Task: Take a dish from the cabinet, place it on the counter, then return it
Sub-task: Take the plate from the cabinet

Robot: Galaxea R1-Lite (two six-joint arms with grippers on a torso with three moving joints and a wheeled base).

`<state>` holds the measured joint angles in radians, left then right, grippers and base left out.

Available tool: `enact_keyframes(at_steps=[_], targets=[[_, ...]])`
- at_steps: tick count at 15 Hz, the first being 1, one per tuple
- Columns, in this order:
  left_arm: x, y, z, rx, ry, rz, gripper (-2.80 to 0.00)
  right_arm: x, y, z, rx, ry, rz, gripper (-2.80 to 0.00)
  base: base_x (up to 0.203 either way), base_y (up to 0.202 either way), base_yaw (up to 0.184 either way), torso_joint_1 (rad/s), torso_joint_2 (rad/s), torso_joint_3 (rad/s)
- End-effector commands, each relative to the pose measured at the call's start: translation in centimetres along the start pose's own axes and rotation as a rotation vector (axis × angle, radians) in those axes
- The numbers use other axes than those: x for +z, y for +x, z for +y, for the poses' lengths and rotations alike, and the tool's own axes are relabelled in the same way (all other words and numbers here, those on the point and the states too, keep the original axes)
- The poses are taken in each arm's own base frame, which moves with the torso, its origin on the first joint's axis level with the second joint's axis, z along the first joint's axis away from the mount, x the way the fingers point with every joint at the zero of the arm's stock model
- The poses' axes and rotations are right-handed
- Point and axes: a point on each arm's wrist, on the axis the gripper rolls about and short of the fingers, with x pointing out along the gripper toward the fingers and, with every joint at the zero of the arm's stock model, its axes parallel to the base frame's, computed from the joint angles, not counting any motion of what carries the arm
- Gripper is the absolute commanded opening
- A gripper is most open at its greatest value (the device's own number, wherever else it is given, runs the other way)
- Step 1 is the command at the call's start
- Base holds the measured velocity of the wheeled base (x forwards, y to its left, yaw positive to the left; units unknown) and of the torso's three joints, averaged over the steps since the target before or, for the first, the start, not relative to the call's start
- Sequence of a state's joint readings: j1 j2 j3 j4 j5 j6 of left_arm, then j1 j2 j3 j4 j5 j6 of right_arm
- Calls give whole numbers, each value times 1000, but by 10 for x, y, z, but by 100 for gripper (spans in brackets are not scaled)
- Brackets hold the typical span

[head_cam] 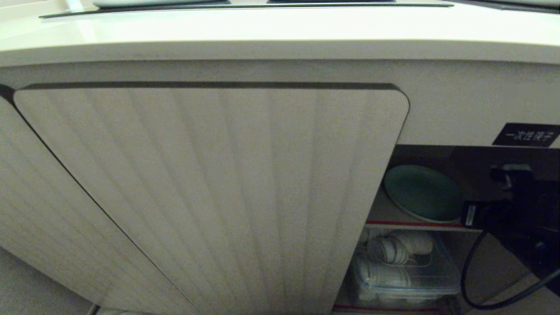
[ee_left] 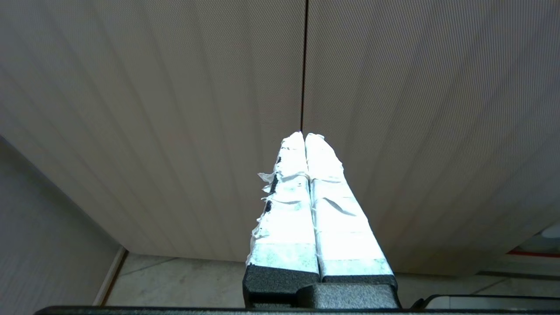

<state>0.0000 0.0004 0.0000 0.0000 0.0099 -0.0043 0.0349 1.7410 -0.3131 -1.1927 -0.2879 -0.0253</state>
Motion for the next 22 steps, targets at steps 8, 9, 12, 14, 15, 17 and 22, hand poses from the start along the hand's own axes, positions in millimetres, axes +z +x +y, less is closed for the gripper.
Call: enact_keyframes(at_steps=[8,9,12,14,15,17,22], targets=[[0,0,0,1,0,0,-280,-3,-2,-1,-15,-11,22,0,0,0,0,0,0,0],[0,0,0,1,0,0,-280,-3,-3,-1,-15,-10,25,0,0,0,0,0,0,0],[0,0,0,-1,0,0,-280,-3,-3,-1,-15,-9,22,0,0,0,0,0,0,0],[0,0,0,1,0,0,-280,-3,-3,-1,-15,-9,22,0,0,0,0,0,0,0],[0,0,0,1,0,0,-280,-3,-4,-1,-15,-9,23,0,0,0,0,0,0,0],[0,0,0,1,0,0,-280,-4,-4,-1,-15,-9,26,0,0,0,0,0,0,0],[0,0,0,-1,0,0,-280,-3,-5,-2,-15,-6,23,0,0,0,0,0,0,0]])
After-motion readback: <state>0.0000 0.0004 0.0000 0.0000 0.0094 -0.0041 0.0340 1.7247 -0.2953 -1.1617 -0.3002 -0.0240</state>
